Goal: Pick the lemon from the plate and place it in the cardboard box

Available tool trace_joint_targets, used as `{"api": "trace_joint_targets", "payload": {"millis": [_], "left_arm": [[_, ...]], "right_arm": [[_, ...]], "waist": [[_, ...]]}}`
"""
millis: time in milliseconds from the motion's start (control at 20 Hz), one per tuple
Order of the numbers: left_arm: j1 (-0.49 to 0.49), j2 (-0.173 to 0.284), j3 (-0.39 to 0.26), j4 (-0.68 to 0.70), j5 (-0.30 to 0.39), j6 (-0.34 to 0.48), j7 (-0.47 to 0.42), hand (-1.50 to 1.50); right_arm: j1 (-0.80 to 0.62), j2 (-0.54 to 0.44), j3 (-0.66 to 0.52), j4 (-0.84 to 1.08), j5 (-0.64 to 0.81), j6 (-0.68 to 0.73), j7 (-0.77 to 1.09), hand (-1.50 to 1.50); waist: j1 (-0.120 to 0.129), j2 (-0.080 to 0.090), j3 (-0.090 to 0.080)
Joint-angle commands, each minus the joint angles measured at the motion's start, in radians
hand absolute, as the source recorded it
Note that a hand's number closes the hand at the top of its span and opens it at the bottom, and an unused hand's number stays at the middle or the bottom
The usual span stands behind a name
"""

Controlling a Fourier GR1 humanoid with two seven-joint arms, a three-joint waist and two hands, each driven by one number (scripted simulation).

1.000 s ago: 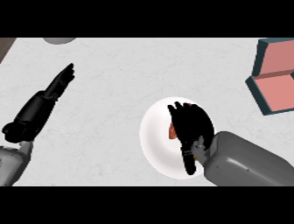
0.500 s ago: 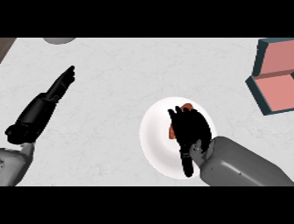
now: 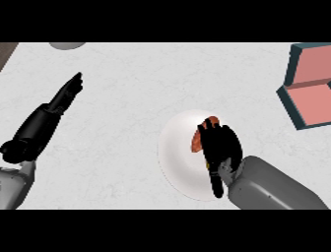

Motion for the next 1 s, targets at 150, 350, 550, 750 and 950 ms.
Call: {"api": "trace_joint_targets", "payload": {"millis": [150,350,550,750,950], "left_arm": [[-0.005,-0.038,0.029,0.035,-0.038,-0.02,-0.012,0.0],[-0.044,-0.073,0.043,0.085,-0.061,-0.04,-0.02,0.0],[0.034,-0.069,0.043,-0.042,-0.084,-0.041,0.019,0.0],[-0.003,-0.106,0.06,0.053,-0.102,-0.056,-0.031,0.0],[0.031,-0.081,0.078,0.002,-0.089,-0.072,-0.028,0.0]], "right_arm": [[0.096,0.002,-0.067,-0.051,0.052,0.074,0.074,-1.5],[0.099,0.04,-0.038,0.04,0.16,0.062,-0.104,1.5],[0.105,0.004,-0.055,0.058,0.263,0.02,-0.255,1.5],[0.059,0.047,-0.074,0.099,0.356,-0.005,-0.31,1.5],[0.106,-0.072,-0.023,-0.004,0.362,-0.045,-0.54,1.5]], "waist": [[-0.005,0.0,0.0],[-0.002,0.003,0.0],[0.002,0.002,0.001],[-0.001,0.003,0.0],[-0.003,0.002,0.001]]}}
